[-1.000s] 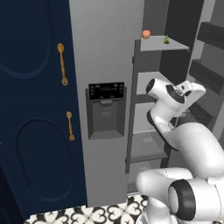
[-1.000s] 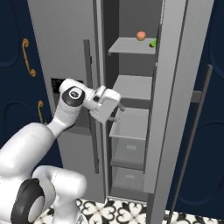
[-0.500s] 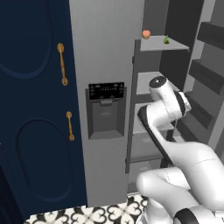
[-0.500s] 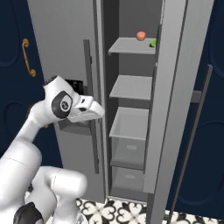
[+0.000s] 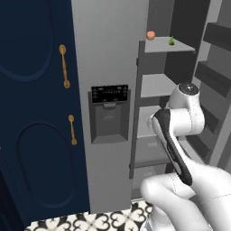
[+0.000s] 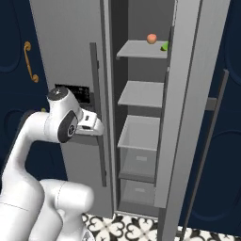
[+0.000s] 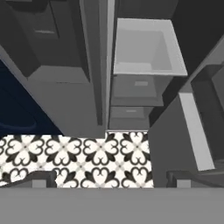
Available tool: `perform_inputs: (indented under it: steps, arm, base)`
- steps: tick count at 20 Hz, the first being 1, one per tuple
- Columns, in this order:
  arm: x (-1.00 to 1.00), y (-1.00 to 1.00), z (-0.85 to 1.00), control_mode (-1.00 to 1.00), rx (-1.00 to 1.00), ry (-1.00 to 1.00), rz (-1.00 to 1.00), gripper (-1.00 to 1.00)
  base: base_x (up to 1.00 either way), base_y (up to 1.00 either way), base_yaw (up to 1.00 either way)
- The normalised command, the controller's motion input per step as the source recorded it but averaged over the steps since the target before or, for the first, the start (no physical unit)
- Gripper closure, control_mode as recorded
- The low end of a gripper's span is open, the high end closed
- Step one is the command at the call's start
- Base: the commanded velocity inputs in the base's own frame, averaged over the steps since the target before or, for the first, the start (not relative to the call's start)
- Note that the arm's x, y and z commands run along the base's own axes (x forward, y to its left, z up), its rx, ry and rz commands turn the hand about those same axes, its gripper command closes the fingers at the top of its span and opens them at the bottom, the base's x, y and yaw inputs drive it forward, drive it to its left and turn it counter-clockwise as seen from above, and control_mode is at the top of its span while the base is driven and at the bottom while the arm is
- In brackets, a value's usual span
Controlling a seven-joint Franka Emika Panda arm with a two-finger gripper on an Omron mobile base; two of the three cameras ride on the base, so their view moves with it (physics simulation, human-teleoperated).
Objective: Grab a lemon wedge from the fridge and one ice cube from the ice bowl, and put them in the glass of lemonade.
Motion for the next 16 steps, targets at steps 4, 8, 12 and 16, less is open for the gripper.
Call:
perform_inputs:
  steps: [4,8,12,16]
  arm:
    - [-1.00,0.12,0.86,-1.00,0.07,-0.08,0.00,-1.00]
    - [-1.00,0.07,0.48,-1.00,0.03,-0.04,0.00,-1.00]
    - [-0.68,0.01,0.17,-1.00,0.00,0.00,-0.03,-1.00]
    - [-0.21,-0.01,0.00,-1.00,0.00,0.00,-0.10,-1.00]
  base:
    - [0.00,0.00,0.00]
    - [0.00,0.00,0.00]
    - [0.00,0.00,0.00]
    - [0.00,0.00,0.00]
